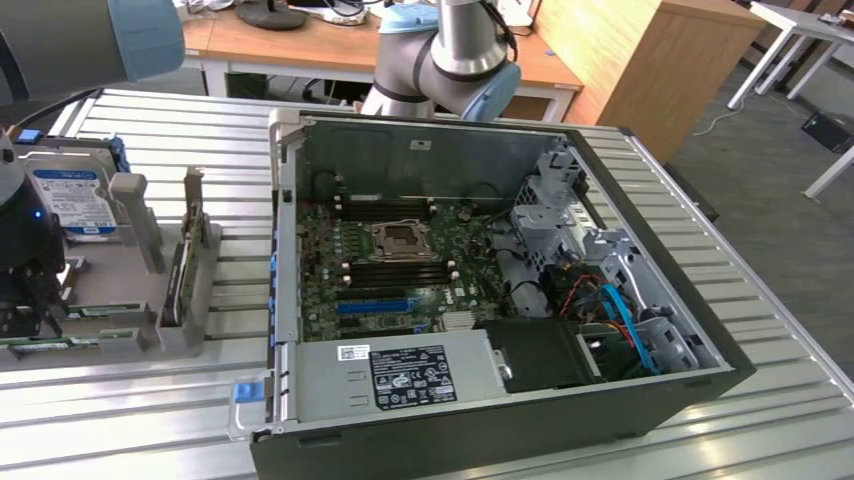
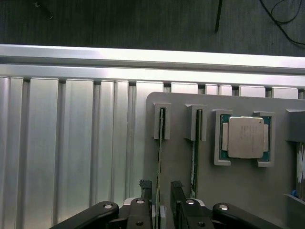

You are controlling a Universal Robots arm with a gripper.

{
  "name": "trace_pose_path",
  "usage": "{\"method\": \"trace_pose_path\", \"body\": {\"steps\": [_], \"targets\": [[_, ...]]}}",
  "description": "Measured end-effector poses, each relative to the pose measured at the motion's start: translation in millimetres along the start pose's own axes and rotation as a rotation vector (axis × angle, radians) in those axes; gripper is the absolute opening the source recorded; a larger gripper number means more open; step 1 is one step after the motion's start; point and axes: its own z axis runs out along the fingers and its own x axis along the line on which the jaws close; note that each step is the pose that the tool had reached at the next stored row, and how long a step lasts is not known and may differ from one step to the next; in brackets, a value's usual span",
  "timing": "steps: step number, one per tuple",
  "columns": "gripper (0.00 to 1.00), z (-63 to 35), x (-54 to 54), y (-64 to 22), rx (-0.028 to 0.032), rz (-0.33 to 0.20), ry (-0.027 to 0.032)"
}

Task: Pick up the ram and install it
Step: 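Pick up the ram and move it above insertion slot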

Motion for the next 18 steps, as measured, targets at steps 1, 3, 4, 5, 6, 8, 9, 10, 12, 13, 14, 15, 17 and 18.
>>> {"method": "trace_pose_path", "body": {"steps": [1,3,4,5,6,8,9,10,12,13,14,15,17,18], "targets": [[0.3,0.0,0.0,0.0,0.0,0.0,0.0],[0.3,0.6,0.0,0.0,0.0002,0.0,-0.0002],[0.3,1.0,0.0,0.0,0.0002,0.0,-0.0001],[0.3,1.3,0.1,0.0,0.0001,0.0,-0.0001],[0.3,1.9,0.1,0.0,0.0002,0.0,-0.0002],[0.3,2.9,0.1,-0.1,0.0001,0.0,-0.0001],[0.3,3.5,0.2,-0.1,0.0001,0.0,0.0],[0.3,4.1,0.2,-0.2,0.0,0.0,0.0],[0.3,4.4,0.2,-0.1,-0.0002,0.0,0.0001],[0.3,4.4,0.2,-0.1,-0.0002,0.0,0.0001],[0.3,4.5,0.2,-0.1,-0.0002,0.0,0.0001],[0.3,4.7,0.3,-0.2,0.0001,0.0,-0.0001],[0.3,4.9,0.8,-0.3,0.0003,0.0,-0.0002],[0.3,4.9,0.8,-0.3,0.0002,0.0,-0.0001]]}}
